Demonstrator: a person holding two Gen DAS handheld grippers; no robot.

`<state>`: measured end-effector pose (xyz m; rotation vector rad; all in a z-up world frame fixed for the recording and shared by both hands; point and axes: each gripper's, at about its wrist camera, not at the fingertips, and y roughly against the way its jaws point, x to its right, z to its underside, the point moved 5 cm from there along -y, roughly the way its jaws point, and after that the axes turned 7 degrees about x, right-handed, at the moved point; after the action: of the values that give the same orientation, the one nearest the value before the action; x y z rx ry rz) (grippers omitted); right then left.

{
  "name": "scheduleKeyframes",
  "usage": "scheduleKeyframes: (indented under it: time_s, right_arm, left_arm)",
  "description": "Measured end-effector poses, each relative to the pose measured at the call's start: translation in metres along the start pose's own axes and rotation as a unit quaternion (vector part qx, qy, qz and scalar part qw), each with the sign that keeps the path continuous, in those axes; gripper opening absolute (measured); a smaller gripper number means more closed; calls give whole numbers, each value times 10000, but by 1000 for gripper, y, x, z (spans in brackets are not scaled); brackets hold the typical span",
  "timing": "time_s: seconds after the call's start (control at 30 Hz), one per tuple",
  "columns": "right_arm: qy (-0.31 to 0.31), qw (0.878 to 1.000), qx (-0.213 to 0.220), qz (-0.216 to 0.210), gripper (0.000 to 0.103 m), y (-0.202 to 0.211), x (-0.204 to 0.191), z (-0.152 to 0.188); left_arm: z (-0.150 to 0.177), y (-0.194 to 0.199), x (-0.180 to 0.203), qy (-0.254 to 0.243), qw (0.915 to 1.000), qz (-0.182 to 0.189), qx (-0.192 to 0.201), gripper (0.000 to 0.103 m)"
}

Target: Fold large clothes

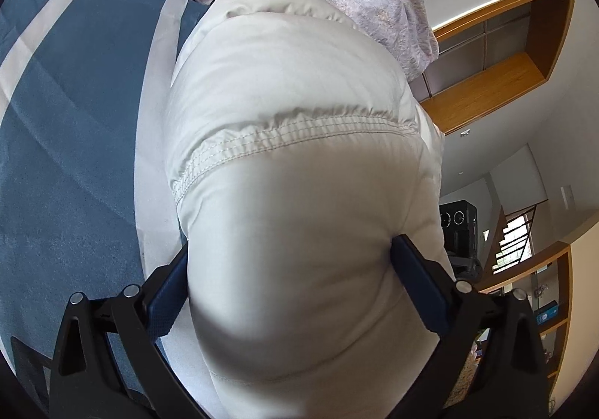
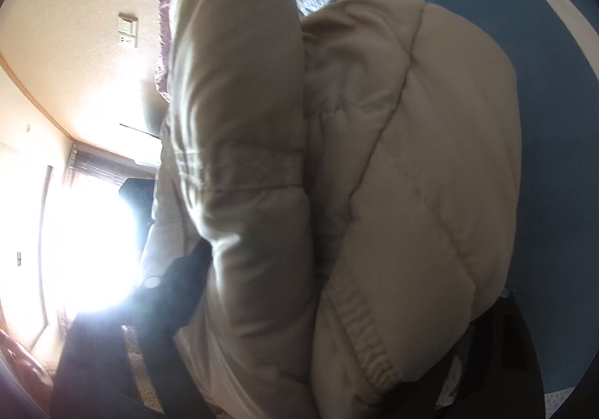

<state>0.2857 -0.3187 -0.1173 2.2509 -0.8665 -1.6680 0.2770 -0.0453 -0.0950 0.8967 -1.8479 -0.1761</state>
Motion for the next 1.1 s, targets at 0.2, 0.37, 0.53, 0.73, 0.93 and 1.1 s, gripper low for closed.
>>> scheduleKeyframes:
  time_s: [0.2, 0.37, 0.53, 0.73, 0.93, 1.1]
  right_arm:
    - [382, 9992, 132, -18, 60, 9, -24, -5]
    - [604, 9980, 142, -68, 59, -2, -51, -21]
    - [934, 9955, 65, -165, 59, -32, -88, -49]
    - [1114, 9931, -205, -310, 59, -95, -122, -83]
    - [1221, 9910, -510, -214, 59, -155, -135, -103]
    - [1368, 9891, -551, 1, 59, -185, -143, -121]
  left_arm:
    - [-7, 11, 10, -172, 9997, 82, 146, 89]
    - [-26, 31, 12, -250, 9984, 90, 507, 88]
    - [-54, 64, 2, -263, 9947, -24, 989, 88]
    - [-87, 104, -28, -215, 9876, -416, 1497, 88]
    - [-106, 129, -68, -51, 9827, -748, 1695, 88]
    - [-110, 139, -96, 32, 9792, -913, 1813, 88]
